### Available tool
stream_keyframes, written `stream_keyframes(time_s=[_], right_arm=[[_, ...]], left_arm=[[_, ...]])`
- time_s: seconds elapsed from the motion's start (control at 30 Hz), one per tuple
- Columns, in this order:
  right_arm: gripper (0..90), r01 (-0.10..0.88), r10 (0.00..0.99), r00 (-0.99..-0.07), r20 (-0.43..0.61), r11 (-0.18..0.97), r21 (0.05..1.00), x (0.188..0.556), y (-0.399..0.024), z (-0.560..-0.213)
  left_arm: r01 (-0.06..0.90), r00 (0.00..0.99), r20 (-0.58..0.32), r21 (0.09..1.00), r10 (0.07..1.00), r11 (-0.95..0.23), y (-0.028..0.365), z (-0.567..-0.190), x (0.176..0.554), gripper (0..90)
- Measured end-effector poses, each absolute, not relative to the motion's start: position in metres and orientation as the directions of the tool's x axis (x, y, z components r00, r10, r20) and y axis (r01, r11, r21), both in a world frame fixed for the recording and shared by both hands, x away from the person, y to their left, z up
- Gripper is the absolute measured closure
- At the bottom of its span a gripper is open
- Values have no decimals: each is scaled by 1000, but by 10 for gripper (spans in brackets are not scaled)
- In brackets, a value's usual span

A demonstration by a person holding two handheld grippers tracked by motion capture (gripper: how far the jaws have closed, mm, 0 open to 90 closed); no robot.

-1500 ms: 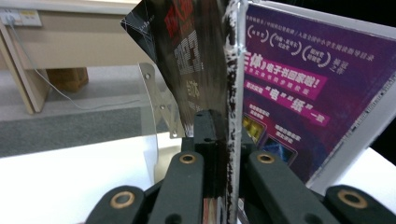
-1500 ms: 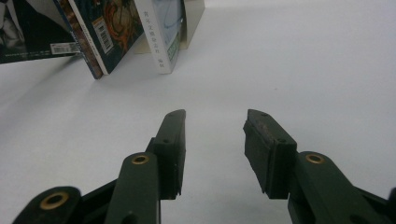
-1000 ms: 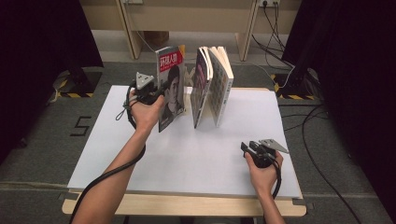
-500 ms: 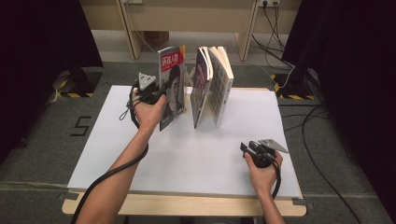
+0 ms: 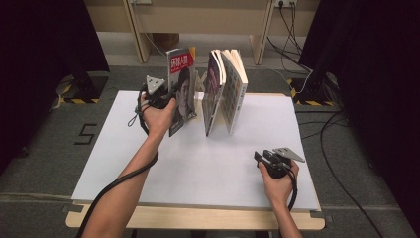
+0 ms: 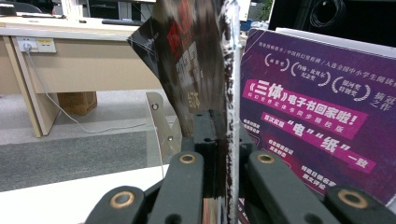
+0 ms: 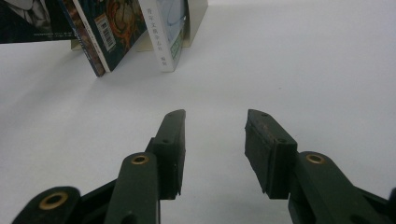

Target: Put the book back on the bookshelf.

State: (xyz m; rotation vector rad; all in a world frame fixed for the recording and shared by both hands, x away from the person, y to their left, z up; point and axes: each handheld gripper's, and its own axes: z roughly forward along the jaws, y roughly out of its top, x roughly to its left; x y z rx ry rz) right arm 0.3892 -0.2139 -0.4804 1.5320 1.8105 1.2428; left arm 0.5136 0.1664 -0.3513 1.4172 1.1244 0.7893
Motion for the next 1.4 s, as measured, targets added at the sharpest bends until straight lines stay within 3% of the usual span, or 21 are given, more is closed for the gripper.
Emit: stream_keyframes(time_s=[0.83, 1.03, 1.4], right_arm=[[586, 543, 935, -281, 218, -32, 839, 388, -211, -481], [586, 542, 934, -274, 230, -47, 839, 388, -212, -480], [582, 547, 934, -276, 229, -44, 836, 388, -213, -481]], left_arm=[[223, 333, -88, 975, 939, 12, 169, -382, 501, 848], [293, 339, -142, 955, 930, 39, 176, -376, 496, 831], [291, 355, -172, 954, 919, 66, 176, -368, 499, 805]])
